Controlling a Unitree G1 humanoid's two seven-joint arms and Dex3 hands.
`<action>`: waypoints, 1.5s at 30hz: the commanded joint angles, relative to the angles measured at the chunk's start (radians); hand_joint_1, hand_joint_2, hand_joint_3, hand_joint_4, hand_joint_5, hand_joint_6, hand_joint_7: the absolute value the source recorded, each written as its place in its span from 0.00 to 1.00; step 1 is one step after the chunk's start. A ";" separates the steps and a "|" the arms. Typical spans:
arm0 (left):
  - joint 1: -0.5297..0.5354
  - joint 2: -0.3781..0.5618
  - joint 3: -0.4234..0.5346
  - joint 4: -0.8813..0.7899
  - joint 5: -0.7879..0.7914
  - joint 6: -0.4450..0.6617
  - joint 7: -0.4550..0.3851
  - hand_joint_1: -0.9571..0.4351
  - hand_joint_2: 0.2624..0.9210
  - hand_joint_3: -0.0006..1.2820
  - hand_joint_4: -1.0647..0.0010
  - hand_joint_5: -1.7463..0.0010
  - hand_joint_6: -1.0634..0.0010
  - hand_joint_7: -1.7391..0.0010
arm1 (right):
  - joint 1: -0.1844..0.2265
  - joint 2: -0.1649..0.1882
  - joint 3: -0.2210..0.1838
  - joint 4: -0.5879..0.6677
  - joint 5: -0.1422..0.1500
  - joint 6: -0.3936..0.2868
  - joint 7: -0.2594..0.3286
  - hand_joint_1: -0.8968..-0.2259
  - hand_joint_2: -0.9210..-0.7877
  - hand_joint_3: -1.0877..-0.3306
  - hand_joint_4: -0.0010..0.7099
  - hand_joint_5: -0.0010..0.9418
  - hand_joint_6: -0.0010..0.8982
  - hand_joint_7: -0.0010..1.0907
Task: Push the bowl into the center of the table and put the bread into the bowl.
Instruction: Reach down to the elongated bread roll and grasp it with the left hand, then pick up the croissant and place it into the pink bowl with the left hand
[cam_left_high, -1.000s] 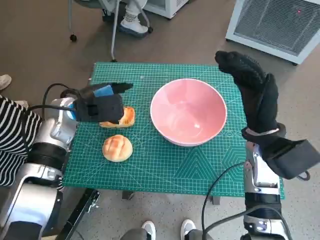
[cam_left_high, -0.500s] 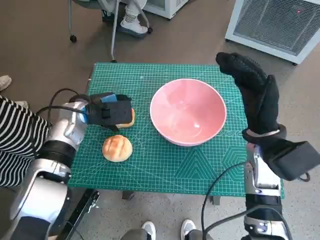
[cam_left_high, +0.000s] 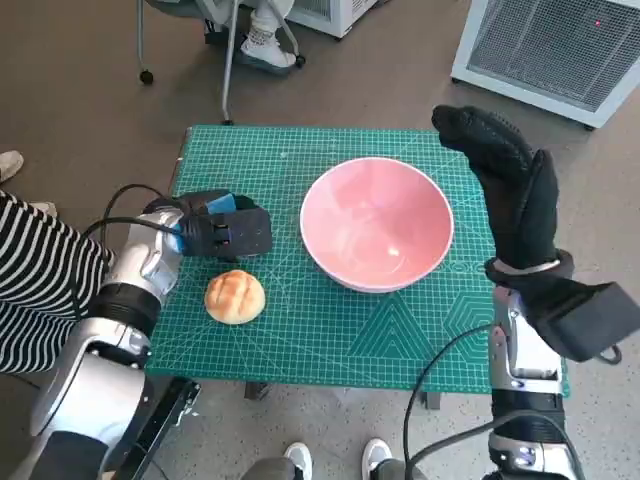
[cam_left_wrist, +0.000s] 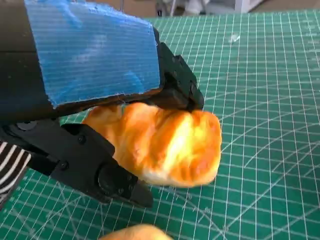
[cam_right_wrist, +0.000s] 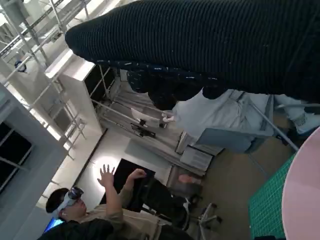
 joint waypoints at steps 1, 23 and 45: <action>0.005 0.012 -0.003 0.006 0.002 -0.038 0.018 0.69 0.99 0.06 0.34 0.39 0.42 0.38 | 0.027 0.004 -0.003 0.002 0.020 0.016 0.003 0.13 0.00 0.47 0.30 0.00 0.05 0.56; 0.080 0.107 0.159 -0.507 -0.124 -0.143 -0.009 0.69 1.00 0.04 0.31 0.37 0.41 0.32 | 0.031 0.002 0.000 0.012 0.040 0.008 0.015 0.14 0.00 0.47 0.29 0.00 0.05 0.56; 0.076 -0.053 0.098 -0.768 -0.080 -0.288 0.024 0.69 1.00 0.01 0.24 0.41 0.40 0.34 | 0.043 -0.006 -0.004 0.022 0.040 -0.012 0.025 0.16 0.00 0.47 0.29 0.00 0.05 0.55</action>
